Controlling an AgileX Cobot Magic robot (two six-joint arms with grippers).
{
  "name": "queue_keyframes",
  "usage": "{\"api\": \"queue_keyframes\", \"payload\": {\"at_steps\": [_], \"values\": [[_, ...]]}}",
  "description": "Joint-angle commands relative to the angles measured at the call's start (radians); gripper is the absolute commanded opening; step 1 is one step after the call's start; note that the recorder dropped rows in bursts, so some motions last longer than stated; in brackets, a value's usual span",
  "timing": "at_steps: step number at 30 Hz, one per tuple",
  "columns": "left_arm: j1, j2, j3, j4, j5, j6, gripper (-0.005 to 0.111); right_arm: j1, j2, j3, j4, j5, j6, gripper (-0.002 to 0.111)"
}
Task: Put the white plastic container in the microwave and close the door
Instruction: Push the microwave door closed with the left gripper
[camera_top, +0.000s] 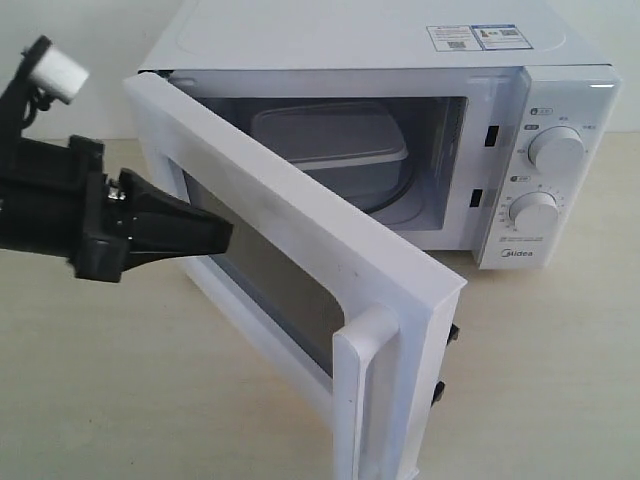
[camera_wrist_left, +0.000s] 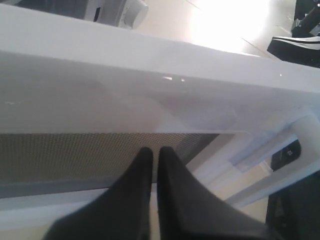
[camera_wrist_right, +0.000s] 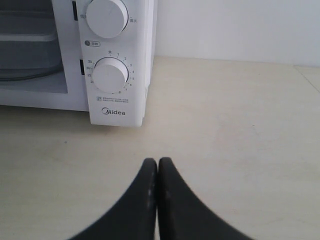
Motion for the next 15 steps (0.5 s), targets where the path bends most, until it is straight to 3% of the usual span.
{"api": "queue_keyframes", "payload": {"at_steps": [1, 9, 15], "values": [[-0.063, 0.076, -0.046, -0.03, -0.074, 0.023, 0.004, -0.005, -0.005, -0.001, 0.0, -0.006, -0.004, 0.0], [-0.113, 0.152, -0.15, -0.08, -0.11, 0.023, 0.004, -0.005, -0.005, -0.001, 0.0, -0.006, -0.004, 0.0], [-0.113, 0.121, -0.169, -0.063, -0.012, 0.005, 0.004, -0.005, -0.005, -0.001, 0.0, -0.006, -0.004, 0.0]]}}
